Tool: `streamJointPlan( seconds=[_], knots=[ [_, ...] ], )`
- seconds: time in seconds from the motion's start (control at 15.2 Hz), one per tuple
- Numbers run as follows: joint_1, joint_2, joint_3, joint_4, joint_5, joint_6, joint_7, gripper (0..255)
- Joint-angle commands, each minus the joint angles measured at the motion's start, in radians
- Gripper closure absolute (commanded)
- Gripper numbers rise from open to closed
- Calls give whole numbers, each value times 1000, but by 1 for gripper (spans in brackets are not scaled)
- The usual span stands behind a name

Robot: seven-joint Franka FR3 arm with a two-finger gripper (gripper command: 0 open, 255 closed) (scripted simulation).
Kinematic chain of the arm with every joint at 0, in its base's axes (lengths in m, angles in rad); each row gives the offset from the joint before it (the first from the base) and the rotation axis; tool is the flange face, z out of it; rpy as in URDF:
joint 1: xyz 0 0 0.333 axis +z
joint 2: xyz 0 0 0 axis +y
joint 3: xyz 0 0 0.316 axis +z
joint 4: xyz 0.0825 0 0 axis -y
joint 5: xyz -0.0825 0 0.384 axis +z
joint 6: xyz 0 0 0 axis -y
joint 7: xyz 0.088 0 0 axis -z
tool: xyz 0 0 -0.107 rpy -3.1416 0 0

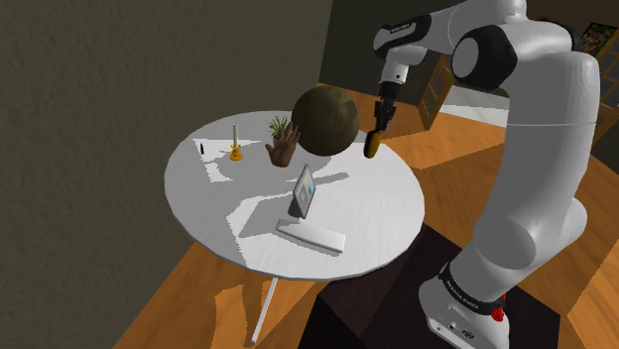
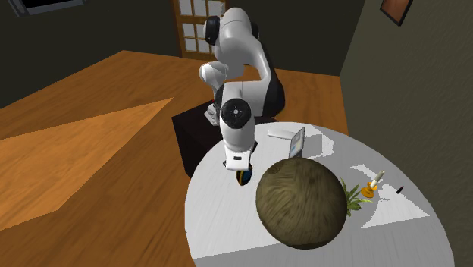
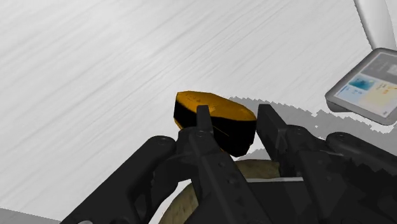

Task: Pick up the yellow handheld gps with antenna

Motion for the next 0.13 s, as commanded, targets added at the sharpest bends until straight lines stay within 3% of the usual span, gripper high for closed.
streamJointPlan(
  seconds=[0.0,0.07],
  knots=[
    [0,-4,0,10,-1,-13,3,255],
    [0,-4,0,10,-1,-14,3,255]
  ],
)
